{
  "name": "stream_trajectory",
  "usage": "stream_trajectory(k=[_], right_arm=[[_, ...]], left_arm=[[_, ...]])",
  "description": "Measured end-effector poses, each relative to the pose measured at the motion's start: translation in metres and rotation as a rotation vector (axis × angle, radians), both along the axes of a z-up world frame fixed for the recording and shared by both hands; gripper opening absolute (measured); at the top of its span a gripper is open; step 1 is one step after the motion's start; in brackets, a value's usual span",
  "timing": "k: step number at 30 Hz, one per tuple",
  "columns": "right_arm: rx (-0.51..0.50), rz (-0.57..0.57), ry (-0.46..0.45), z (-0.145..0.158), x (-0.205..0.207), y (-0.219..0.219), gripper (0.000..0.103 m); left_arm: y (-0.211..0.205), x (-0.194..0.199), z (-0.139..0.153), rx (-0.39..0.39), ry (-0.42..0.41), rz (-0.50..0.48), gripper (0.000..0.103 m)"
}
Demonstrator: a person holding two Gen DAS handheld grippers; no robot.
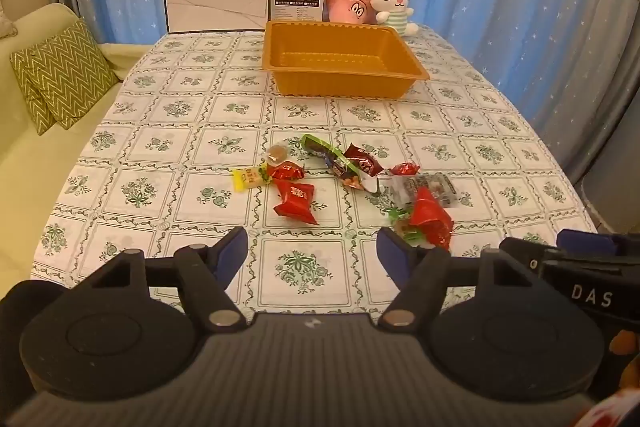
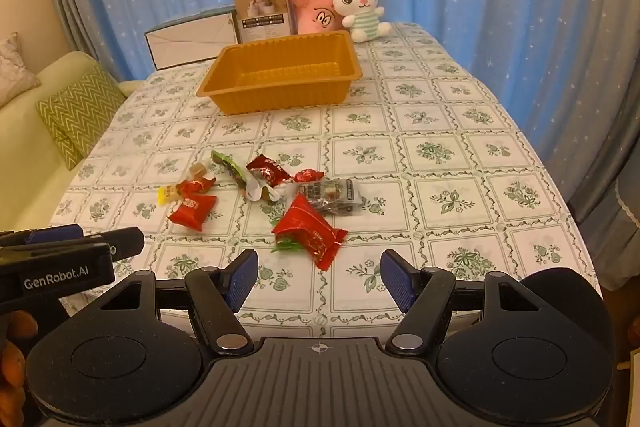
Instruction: Organize snacks
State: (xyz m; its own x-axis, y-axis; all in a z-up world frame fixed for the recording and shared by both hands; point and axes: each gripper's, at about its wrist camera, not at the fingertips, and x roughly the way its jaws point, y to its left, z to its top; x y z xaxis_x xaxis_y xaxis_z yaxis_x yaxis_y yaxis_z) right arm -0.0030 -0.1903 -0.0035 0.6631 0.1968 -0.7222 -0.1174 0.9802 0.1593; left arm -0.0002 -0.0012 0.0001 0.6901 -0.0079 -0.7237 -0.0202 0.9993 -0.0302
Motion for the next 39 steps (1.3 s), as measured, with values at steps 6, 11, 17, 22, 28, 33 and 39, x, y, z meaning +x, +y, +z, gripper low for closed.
stream_trajectory(k=[6,11,17,22,28,33,39], right_arm=[[-0.005,-0.005,-0.004,0.001,-0.001,0.000,0.068],[-0.004,-0.007,-0.005,-0.003,0.000,0.000,0.068],[-0.005,-0.007,-0.003,-0.008,0.002,0.003,0.068],[-0.001,-0.006,-0.006,-0.003,0.000,0.000,0.068],[-0.001,-0.005,-0.003,-0.003,0.000,0.000,0.068],[-0.002,-0.005,-0.003,-0.003,0.001,0.001,0.068],[-0.002,-0.006,-0.003,-0.003,0.001,0.001,0.068]], left_arm=[[0.000,0.001,0.000,-0.043,-0.003,-0.011,0.069],[0.002,0.000,-0.001,-0.044,-0.010,-0.017,0.069],[0.003,0.000,-0.001,-0.042,-0.009,-0.012,0.069],[0.003,-0.001,-0.001,-0.037,-0.010,-0.019,0.069],[0.002,0.000,-0.002,-0.037,-0.009,-0.021,0.069],[0.001,0.000,-0.001,-0.032,-0.008,-0.023,0.069],[0.002,0.000,-0.002,-0.032,-0.005,-0.030,0.069]])
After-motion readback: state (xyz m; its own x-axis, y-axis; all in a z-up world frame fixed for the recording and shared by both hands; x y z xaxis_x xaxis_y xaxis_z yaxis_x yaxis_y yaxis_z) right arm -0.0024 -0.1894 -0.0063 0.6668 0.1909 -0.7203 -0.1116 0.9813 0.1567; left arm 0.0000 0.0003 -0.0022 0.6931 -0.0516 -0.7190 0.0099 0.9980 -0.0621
